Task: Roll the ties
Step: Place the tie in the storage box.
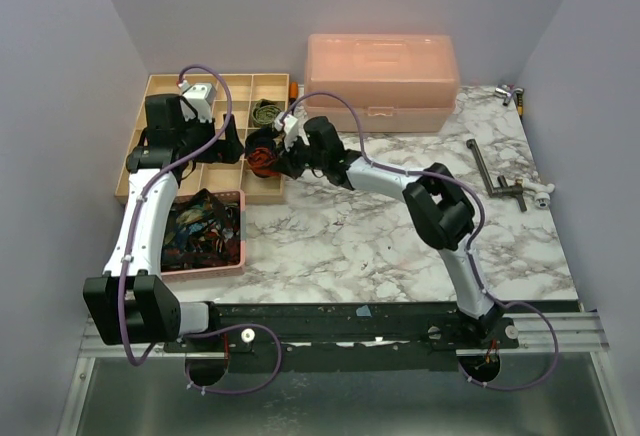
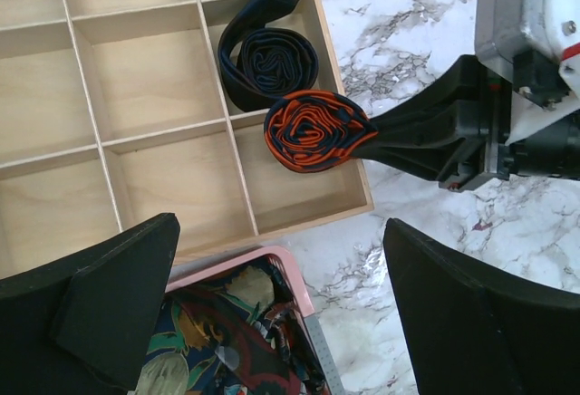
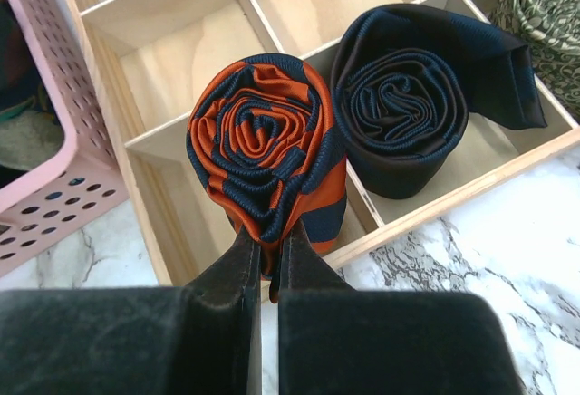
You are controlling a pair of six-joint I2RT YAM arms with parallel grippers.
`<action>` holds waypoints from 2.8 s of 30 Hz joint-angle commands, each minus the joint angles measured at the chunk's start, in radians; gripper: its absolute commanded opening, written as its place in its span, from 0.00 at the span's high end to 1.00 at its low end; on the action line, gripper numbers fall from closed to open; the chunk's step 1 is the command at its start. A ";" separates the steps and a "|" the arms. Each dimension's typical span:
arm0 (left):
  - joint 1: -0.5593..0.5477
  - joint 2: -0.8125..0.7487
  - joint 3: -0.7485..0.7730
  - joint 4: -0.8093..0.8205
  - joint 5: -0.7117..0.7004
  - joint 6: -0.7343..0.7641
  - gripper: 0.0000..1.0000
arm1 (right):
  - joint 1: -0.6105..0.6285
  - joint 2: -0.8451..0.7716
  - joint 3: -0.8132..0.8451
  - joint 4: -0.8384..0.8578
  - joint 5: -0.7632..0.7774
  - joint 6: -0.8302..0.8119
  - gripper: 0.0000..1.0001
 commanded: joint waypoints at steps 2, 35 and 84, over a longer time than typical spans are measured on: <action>0.008 0.023 0.026 -0.054 0.035 -0.011 0.02 | 0.013 0.057 0.045 0.049 0.021 -0.001 0.99; -0.144 0.469 0.116 -0.039 0.013 0.125 0.68 | 0.047 0.132 0.035 -0.076 0.021 0.024 0.76; -0.199 0.559 0.361 -0.200 -0.136 0.247 0.48 | -0.084 -0.274 0.024 -0.539 0.124 -0.160 0.00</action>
